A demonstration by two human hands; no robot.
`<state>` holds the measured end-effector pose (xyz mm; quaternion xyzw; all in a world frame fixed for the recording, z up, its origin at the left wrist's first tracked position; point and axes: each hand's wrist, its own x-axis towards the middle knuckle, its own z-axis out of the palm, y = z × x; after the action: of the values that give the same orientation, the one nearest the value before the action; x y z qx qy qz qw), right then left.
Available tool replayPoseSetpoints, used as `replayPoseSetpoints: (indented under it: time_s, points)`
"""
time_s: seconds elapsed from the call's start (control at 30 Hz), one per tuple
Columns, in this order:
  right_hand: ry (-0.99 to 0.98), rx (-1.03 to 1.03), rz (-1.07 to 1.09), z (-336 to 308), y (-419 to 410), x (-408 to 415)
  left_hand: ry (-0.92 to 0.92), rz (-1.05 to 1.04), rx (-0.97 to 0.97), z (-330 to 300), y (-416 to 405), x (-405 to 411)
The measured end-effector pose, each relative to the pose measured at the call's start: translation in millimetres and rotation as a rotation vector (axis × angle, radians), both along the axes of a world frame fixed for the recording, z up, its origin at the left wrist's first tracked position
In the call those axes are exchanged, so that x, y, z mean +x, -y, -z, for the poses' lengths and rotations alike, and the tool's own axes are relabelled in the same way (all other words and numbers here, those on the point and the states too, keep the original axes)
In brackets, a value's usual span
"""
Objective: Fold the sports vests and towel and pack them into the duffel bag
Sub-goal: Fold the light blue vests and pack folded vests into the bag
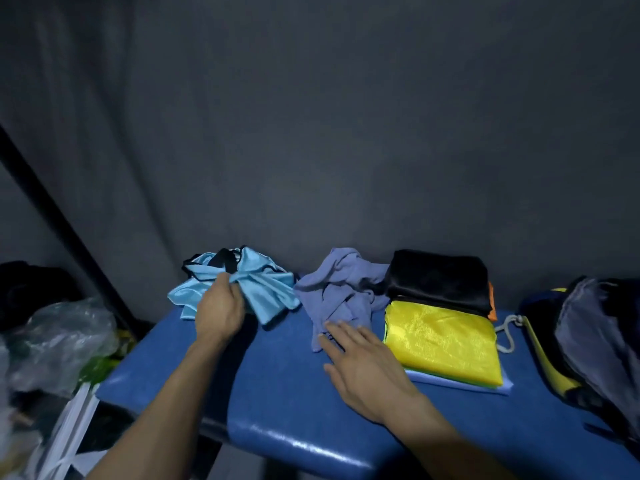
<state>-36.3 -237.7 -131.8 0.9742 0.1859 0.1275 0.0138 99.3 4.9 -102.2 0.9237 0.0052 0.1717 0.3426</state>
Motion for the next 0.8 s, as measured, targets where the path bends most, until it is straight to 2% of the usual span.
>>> replayPoseSetpoints:
  time_s: [0.07, 0.13, 0.2, 0.27, 0.33, 0.43, 0.5, 0.6, 0.67, 0.7, 0.8]
  points:
    - [0.005, 0.019, 0.033, -1, -3, 0, 0.055, -0.076, -0.211, -29, -7, -10]
    - [0.071, 0.097, 0.05, -6, -7, -2, 0.122, -0.046, -0.251, -55, -15, -21]
    - [0.016, 0.317, 0.006, -14, -12, -6, 0.122, 0.087, -0.295, -73, -17, -34]
    - [-0.179, 0.656, 0.021, -30, -18, -13, 0.069, 0.255, -0.389, -86, -13, -52]
    - [-0.206, 0.948, 0.032, -43, -25, -18, -0.027, 0.405, -0.497, -97, -4, -72]
    - [-0.113, 1.094, -0.008, -61, -34, -25, -0.206, 0.543, -0.661, -110, 2, -101]
    - [-0.065, 1.165, -0.084, -68, -36, -24, -0.291, 0.555, -0.679, -118, 6, -116]
    - [-0.112, 1.422, -0.085, -87, -45, -33, -0.214, 0.453, -0.701, -124, 9, -124]
    - [-0.188, 1.652, -0.061, -105, -51, -40, -0.12, 0.385, -0.661, -121, 6, -122]
    - [-0.212, 1.757, -0.058, -114, -53, -43, -0.047, 0.355, -0.555, -118, 3, -121]
    - [-0.28, 1.951, -0.063, -138, -55, -45, 0.227, 0.192, -0.044, -102, -3, -119]
